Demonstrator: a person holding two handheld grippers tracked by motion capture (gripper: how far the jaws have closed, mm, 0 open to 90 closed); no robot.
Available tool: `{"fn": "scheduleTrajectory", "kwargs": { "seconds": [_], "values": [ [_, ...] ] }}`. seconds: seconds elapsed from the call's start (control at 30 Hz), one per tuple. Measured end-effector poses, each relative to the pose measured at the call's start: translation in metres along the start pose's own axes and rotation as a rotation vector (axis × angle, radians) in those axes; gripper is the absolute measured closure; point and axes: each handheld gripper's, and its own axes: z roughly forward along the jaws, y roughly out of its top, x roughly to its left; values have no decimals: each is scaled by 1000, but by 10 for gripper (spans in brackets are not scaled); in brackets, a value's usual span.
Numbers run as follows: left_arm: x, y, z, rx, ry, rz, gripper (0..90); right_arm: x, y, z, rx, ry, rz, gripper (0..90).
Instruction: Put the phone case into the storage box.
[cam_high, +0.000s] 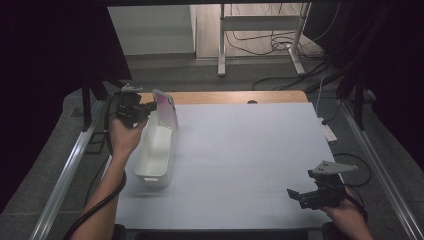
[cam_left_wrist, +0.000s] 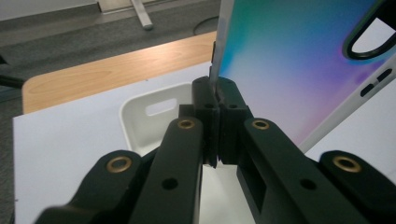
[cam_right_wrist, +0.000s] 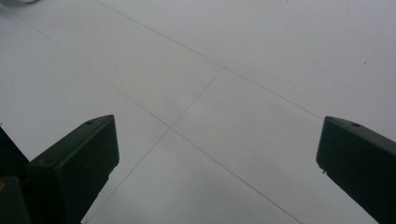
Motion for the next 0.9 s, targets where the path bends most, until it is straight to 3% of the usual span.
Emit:
{"fn": "scheduleTrajectory", "kwargs": {
  "seconds": [0.9],
  "values": [
    [27,-3,33,14,94,-76,881,1,0,2,16,9,-13,0]
  ]
}}
